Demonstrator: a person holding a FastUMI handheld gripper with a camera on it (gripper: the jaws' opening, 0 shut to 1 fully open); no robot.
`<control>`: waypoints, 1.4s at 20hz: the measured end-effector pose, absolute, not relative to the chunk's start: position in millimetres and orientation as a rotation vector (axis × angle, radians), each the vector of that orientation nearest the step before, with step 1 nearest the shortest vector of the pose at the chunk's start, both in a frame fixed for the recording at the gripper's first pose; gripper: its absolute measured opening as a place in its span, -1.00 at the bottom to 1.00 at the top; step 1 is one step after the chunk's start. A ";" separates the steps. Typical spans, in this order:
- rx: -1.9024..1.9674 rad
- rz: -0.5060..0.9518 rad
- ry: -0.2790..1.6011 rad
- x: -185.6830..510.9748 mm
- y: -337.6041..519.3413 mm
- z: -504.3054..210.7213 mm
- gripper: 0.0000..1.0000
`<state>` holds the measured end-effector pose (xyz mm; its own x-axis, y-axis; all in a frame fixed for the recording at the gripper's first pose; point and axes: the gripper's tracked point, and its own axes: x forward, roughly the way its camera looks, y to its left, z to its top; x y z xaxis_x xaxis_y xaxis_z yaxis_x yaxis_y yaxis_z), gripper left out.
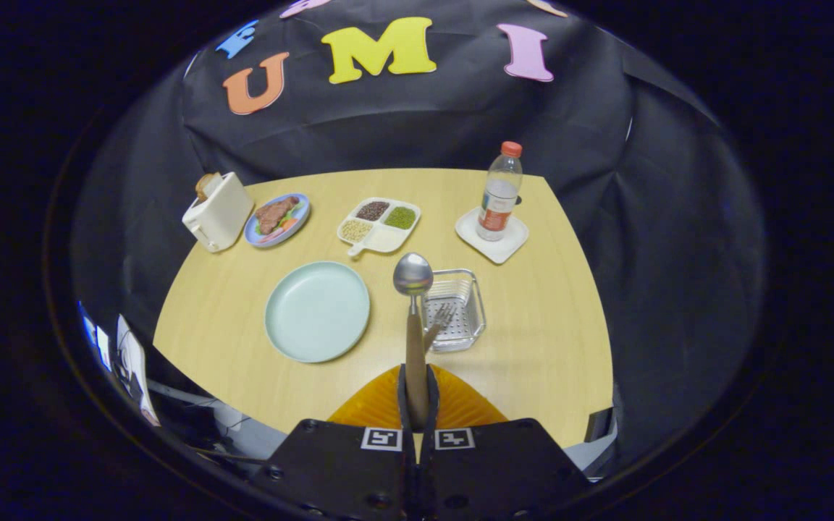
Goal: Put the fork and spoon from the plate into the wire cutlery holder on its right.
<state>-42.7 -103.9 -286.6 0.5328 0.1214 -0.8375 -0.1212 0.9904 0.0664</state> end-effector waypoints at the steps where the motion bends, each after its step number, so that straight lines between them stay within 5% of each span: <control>1: -0.003 0.139 0.996 -41.9 -111.7 -289.0 -0.97; 18: -0.080 0.122 1.003 -12.7 -138.4 -309.2 -0.81; 28: -0.038 0.021 0.794 8.3 -103.1 -245.3 -0.15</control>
<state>8.3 -103.1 -245.3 0.7007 0.0045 -0.7135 -0.0335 0.9991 -0.0266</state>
